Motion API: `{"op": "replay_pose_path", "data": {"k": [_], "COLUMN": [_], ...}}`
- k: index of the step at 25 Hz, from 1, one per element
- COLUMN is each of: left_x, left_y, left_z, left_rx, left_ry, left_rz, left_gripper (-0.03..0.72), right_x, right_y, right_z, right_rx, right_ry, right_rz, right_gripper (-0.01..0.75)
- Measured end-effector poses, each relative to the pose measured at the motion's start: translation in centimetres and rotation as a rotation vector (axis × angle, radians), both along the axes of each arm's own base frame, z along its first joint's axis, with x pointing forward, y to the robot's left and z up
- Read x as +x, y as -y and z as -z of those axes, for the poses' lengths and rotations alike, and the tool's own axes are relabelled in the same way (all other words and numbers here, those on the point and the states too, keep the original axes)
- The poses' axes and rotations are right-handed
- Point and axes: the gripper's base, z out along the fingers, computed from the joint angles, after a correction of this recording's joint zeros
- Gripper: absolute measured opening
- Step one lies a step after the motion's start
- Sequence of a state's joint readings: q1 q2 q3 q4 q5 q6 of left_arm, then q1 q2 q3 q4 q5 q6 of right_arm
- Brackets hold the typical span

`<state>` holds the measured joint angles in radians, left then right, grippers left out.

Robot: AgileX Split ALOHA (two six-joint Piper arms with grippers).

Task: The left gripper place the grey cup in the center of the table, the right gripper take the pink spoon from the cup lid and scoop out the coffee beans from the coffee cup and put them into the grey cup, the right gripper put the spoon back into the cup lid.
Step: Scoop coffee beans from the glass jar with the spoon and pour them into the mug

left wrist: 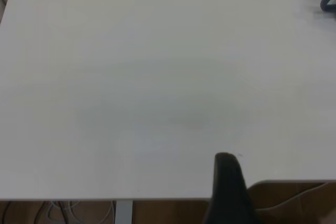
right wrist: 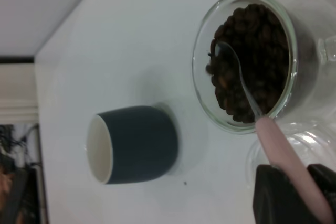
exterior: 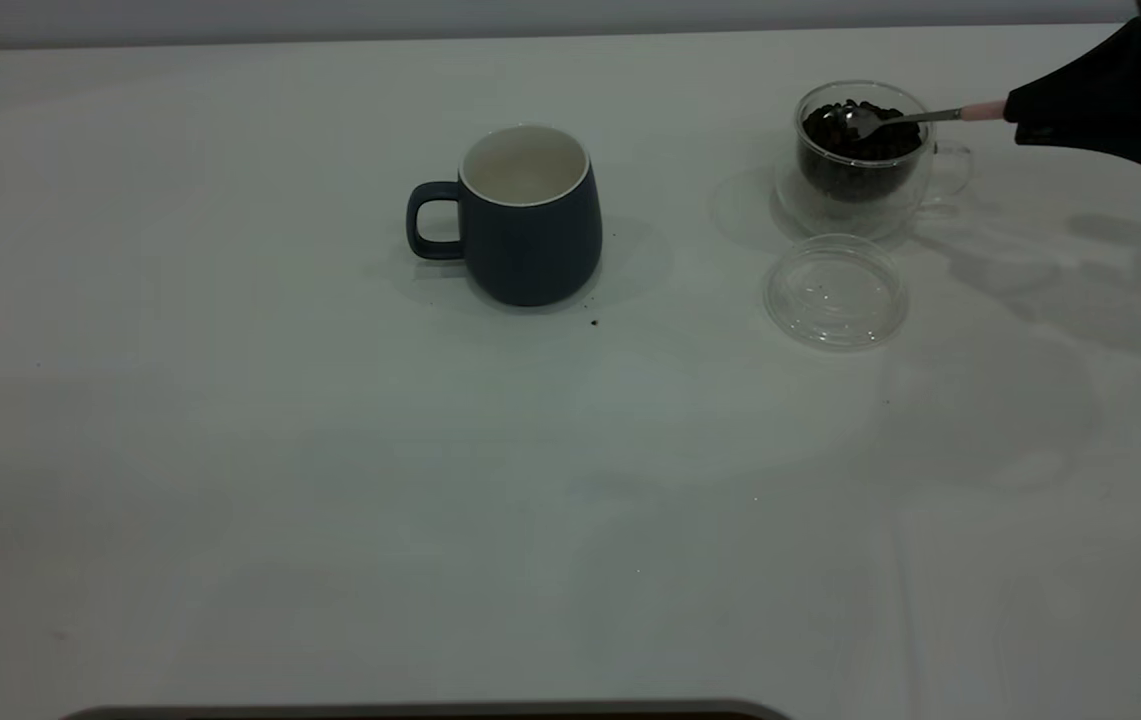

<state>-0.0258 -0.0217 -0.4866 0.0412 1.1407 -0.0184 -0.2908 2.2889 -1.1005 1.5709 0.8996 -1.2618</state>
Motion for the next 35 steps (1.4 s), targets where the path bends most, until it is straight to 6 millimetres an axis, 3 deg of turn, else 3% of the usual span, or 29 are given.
{"op": "replay_pose_path", "data": {"k": [14, 24, 35], "left_x": [0.0, 0.0, 0.0], "left_y": [0.0, 0.0, 0.0], "left_z": [0.0, 0.0, 0.0], "left_rx": [0.001, 0.003, 0.003], "left_ry": [0.000, 0.000, 0.000], "left_rz": [0.001, 0.002, 0.002], "left_gripper": [0.567, 0.567, 0.567], "right_x": [-0.4, -0.4, -0.7], "right_y": [1.2, 2.0, 1.7], "right_z": [-0.3, 0.3, 0.3], "right_rx": [0.090, -0.052, -0.021], "right_ry": [-0.064, 0.007, -0.048], "right_rz": [0.060, 0.024, 0.001], "right_gripper": [0.114, 0.114, 0.114]}}
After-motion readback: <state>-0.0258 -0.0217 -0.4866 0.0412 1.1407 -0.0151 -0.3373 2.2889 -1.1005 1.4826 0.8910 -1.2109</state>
